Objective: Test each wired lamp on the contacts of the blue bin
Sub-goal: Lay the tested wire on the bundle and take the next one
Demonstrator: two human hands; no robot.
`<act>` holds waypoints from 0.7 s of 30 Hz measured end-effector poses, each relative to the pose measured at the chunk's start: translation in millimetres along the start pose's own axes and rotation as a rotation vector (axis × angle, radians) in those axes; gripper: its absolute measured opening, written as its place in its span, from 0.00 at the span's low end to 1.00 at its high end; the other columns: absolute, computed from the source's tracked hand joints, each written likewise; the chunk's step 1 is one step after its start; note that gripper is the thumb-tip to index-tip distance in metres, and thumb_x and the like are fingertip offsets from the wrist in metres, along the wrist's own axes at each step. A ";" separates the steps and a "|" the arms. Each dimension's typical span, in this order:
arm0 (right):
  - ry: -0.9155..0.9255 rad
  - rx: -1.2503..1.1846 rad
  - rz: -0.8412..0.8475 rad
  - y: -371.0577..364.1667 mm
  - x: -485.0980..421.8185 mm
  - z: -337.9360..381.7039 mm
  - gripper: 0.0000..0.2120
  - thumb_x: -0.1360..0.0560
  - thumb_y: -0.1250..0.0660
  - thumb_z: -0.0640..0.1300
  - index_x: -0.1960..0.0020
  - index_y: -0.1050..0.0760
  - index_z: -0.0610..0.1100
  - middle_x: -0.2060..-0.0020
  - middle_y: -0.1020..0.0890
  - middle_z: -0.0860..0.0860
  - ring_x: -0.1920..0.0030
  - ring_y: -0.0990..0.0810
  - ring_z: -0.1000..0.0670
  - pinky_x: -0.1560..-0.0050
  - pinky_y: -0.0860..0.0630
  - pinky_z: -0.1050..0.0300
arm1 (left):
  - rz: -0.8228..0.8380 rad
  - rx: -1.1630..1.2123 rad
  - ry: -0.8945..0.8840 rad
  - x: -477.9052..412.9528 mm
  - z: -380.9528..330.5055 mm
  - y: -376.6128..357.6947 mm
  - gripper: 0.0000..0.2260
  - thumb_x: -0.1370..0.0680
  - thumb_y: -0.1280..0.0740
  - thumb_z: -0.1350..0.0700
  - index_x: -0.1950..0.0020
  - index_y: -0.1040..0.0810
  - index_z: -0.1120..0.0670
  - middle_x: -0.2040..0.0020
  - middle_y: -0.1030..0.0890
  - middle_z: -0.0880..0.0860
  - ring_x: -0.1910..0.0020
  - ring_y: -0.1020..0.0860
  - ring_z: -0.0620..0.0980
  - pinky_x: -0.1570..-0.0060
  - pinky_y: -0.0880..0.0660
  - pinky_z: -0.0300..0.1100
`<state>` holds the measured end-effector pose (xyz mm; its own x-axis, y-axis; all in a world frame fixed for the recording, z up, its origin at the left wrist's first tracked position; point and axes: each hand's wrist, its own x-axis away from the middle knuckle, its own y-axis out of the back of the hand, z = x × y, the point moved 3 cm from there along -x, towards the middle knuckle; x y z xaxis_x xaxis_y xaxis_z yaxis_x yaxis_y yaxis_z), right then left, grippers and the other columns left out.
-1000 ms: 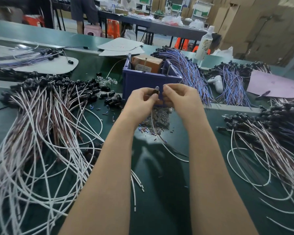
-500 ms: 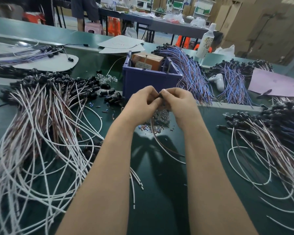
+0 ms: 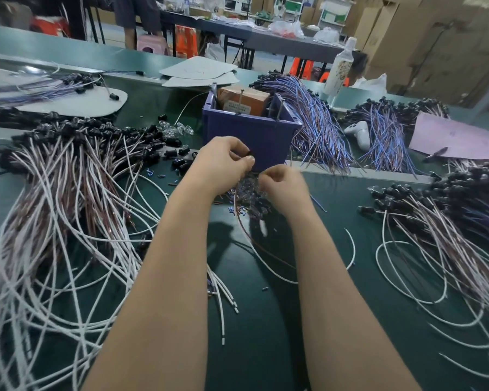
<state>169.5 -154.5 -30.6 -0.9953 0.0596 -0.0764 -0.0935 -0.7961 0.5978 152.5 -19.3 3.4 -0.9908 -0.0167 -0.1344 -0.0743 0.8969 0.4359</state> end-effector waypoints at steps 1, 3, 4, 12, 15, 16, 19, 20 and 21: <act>0.010 0.072 0.028 -0.6 1.4 1.9 0.07 0.25 0.36 0.40 0.49 0.21 0.44 0.58 0.21 0.51 0.55 0.23 0.51 0.50 0.26 0.55 | 0.007 -0.013 0.015 0.5 1.5 -0.4 0.03 0.22 0.34 0.57 0.49 0.23 0.54 0.55 0.17 0.56 0.55 0.20 0.54 0.46 0.22 0.53; 0.020 0.149 0.052 5.9 2.8 4.6 0.09 0.25 0.33 0.42 0.45 0.22 0.45 0.59 0.23 0.54 0.54 0.23 0.52 0.52 0.26 0.57 | 0.005 -0.010 0.029 1.3 4.1 0.7 0.03 0.22 0.34 0.59 0.50 0.23 0.54 0.57 0.16 0.56 0.55 0.18 0.55 0.46 0.22 0.53; 0.019 0.185 0.068 9.5 3.8 5.2 0.08 0.26 0.31 0.43 0.47 0.21 0.45 0.61 0.24 0.55 0.57 0.24 0.52 0.54 0.27 0.58 | 0.003 -0.002 0.033 1.9 4.7 1.4 0.03 0.23 0.34 0.60 0.52 0.23 0.53 0.58 0.16 0.56 0.55 0.18 0.55 0.46 0.22 0.53; 0.022 0.495 0.278 -5.5 14.4 11.3 0.07 0.26 0.31 0.44 0.53 0.20 0.40 0.57 0.18 0.46 0.55 0.21 0.45 0.60 0.28 0.58 | 0.030 0.027 0.005 4.1 3.2 3.6 0.07 0.25 0.31 0.62 0.53 0.24 0.51 0.53 0.17 0.53 0.53 0.18 0.53 0.50 0.23 0.44; 0.078 0.112 0.120 8.4 10.2 15.2 0.05 0.25 0.31 0.42 0.50 0.24 0.44 0.58 0.20 0.47 0.57 0.22 0.48 0.58 0.28 0.57 | 0.032 0.042 -0.016 4.8 3.5 4.2 0.06 0.24 0.31 0.62 0.52 0.23 0.53 0.54 0.16 0.52 0.57 0.19 0.50 0.58 0.26 0.36; 0.103 -0.062 0.079 14.4 9.9 17.8 0.05 0.25 0.32 0.40 0.49 0.24 0.45 0.58 0.20 0.47 0.58 0.22 0.49 0.57 0.26 0.56 | 0.037 0.046 -0.024 5.1 3.1 3.8 0.06 0.25 0.31 0.63 0.52 0.23 0.53 0.53 0.16 0.52 0.57 0.20 0.49 0.58 0.26 0.36; 0.208 -0.363 0.018 27.5 11.0 27.2 0.07 0.25 0.33 0.34 0.53 0.22 0.46 0.64 0.20 0.50 0.64 0.21 0.55 0.58 0.23 0.61 | 0.055 0.058 -0.052 4.8 2.2 2.3 0.06 0.25 0.31 0.64 0.53 0.24 0.53 0.53 0.16 0.54 0.56 0.20 0.49 0.52 0.25 0.39; 0.227 -0.412 0.018 29.1 12.1 30.0 0.08 0.26 0.33 0.33 0.54 0.21 0.45 0.65 0.19 0.50 0.65 0.20 0.57 0.58 0.23 0.63 | 0.060 0.055 -0.059 4.5 2.1 2.2 0.07 0.25 0.31 0.64 0.53 0.24 0.53 0.54 0.16 0.54 0.57 0.20 0.48 0.53 0.25 0.39; 0.238 -0.449 0.026 29.6 13.0 32.8 0.08 0.26 0.33 0.33 0.55 0.21 0.45 0.65 0.18 0.50 0.66 0.19 0.57 0.59 0.22 0.65 | 0.064 0.049 -0.065 4.3 2.1 2.2 0.07 0.25 0.31 0.64 0.54 0.24 0.52 0.55 0.16 0.52 0.59 0.21 0.47 0.55 0.25 0.37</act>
<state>152.9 -157.6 12.3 -0.9589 -0.0608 -0.2770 0.0031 -0.9789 0.2043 148.3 -16.5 2.0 -0.9837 0.0691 -0.1661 -0.0036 0.9157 0.4019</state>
